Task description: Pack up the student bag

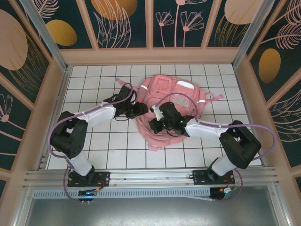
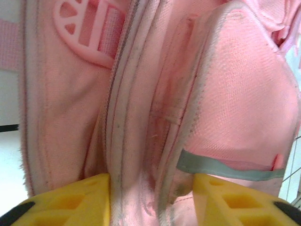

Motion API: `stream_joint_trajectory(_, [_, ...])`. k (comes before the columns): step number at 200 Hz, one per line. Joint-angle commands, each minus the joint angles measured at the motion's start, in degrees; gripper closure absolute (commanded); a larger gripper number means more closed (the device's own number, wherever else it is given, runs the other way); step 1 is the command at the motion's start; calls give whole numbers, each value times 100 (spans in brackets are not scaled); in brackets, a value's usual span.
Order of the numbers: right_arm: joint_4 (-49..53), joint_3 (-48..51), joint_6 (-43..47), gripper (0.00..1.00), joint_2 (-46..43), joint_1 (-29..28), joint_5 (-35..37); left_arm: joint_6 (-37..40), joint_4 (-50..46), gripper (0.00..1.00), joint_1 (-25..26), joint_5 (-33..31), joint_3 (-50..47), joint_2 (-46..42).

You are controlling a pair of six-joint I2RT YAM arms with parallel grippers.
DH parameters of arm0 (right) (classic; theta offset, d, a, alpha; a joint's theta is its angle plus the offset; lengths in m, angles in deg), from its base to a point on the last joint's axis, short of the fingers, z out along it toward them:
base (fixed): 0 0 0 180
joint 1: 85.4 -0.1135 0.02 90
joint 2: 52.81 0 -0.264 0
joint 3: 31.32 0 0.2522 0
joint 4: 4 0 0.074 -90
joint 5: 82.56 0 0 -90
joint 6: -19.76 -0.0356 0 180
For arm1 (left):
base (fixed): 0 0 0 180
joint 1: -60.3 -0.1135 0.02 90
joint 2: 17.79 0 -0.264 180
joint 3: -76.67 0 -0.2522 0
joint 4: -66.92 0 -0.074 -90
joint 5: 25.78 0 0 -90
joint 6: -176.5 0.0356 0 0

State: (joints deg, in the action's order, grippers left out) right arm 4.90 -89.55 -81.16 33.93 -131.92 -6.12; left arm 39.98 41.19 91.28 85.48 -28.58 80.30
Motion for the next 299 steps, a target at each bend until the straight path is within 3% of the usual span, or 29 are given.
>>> stream_joint_trajectory(1, [-392,87,14,100,-236,-193,-225,-188,486,59,99,417,156,124])
stream_joint_trajectory(23, [-307,118,26,100,-248,-197,-14,-222,665,60,209,531,119,113])
stream_joint_trajectory(55, [-418,266,-23,100,-343,-190,21,-136,372,52,268,608,150,63])
stream_joint_trajectory(97, [-499,325,-102,100,-465,-191,34,428,-641,47,263,-514,399,-177])
stream_joint_trajectory(122, [-487,311,-104,100,-480,-204,-23,448,-625,48,341,83,574,-25])
stream_joint_trajectory(151, [-490,324,-108,100,-460,-203,-57,496,-619,48,487,219,783,141])
stream_joint_trajectory(191, [-498,320,-132,100,-441,-199,-72,767,-1469,46,482,-837,1122,203])
stream_joint_trajectory(230, [-457,292,-110,100,-423,-199,-58,687,-1434,44,488,-845,1134,95])
stream_joint_trajectory(249, [-455,290,-119,100,-407,-198,-72,784,-1586,33,490,-1021,1305,45])
stream_joint_trajectory(299, [-424,219,-116,100,-316,-205,-85,659,-1416,39,496,-548,1256,216])
